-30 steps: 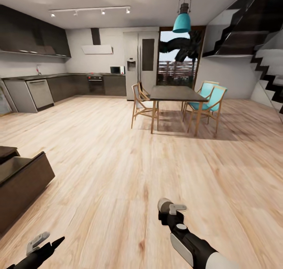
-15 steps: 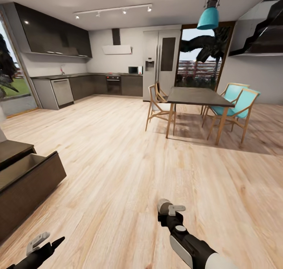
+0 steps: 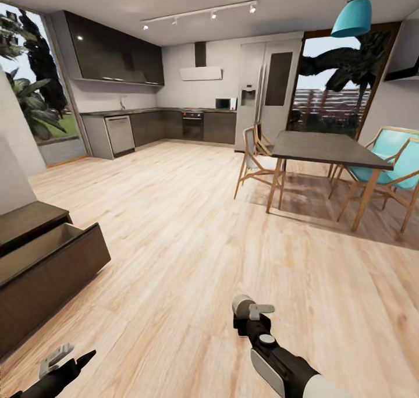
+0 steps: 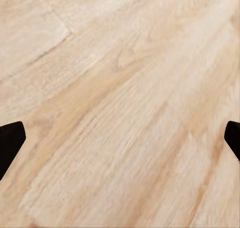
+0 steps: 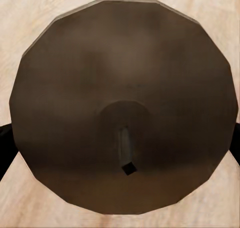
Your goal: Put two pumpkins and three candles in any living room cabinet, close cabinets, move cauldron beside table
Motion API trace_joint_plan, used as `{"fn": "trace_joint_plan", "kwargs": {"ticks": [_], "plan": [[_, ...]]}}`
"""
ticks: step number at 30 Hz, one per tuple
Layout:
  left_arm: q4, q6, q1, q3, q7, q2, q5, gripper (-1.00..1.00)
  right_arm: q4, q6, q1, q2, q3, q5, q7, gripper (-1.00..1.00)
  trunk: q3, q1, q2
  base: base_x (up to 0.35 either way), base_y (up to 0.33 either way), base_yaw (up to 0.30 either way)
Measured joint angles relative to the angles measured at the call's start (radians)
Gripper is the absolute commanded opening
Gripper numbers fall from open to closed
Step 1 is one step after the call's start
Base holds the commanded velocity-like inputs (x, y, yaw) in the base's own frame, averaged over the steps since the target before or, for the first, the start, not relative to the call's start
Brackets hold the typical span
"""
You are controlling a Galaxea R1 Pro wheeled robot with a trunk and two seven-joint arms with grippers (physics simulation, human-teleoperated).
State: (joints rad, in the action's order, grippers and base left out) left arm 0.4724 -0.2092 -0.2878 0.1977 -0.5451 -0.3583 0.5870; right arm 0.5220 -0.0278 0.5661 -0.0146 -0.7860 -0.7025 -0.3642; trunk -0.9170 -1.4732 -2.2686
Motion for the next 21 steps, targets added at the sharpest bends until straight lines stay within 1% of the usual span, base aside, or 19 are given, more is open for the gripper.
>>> {"fn": "trace_joint_plan", "kwargs": {"ticks": [3, 5, 15, 21], "plan": [[0.000, 0.000, 0.000, 0.000, 0.000, -0.001, 0.000, 1.00, -0.005, 0.000, 0.000, 0.000, 0.000, 0.002, 0.000, -1.00, 0.000, 0.000, 0.000, 0.282, -0.140, 0.260], [0.000, 0.000, 0.000, 0.000, 0.000, -0.001, 0.000, 1.00, -0.006, 0.000, 0.000, 0.001, 0.000, 0.003, 0.000, -1.00, 0.000, 0.000, 0.000, 0.282, -0.073, 0.147], [0.000, 0.000, 0.000, 0.000, 0.000, -0.001, 0.000, 1.00, -0.006, -0.007, 0.000, 0.001, 0.000, 0.004, 0.000, -1.00, 0.000, 0.000, 0.000, 0.282, -0.009, 0.029], [0.000, 0.000, 0.000, 0.000, 0.000, 0.000, 0.000, 1.00, -0.008, -0.007, 0.000, 0.000, 0.000, 0.003, 0.000, -1.00, 0.000, 0.000, 0.000, 0.279, 0.000, 0.228]]}}
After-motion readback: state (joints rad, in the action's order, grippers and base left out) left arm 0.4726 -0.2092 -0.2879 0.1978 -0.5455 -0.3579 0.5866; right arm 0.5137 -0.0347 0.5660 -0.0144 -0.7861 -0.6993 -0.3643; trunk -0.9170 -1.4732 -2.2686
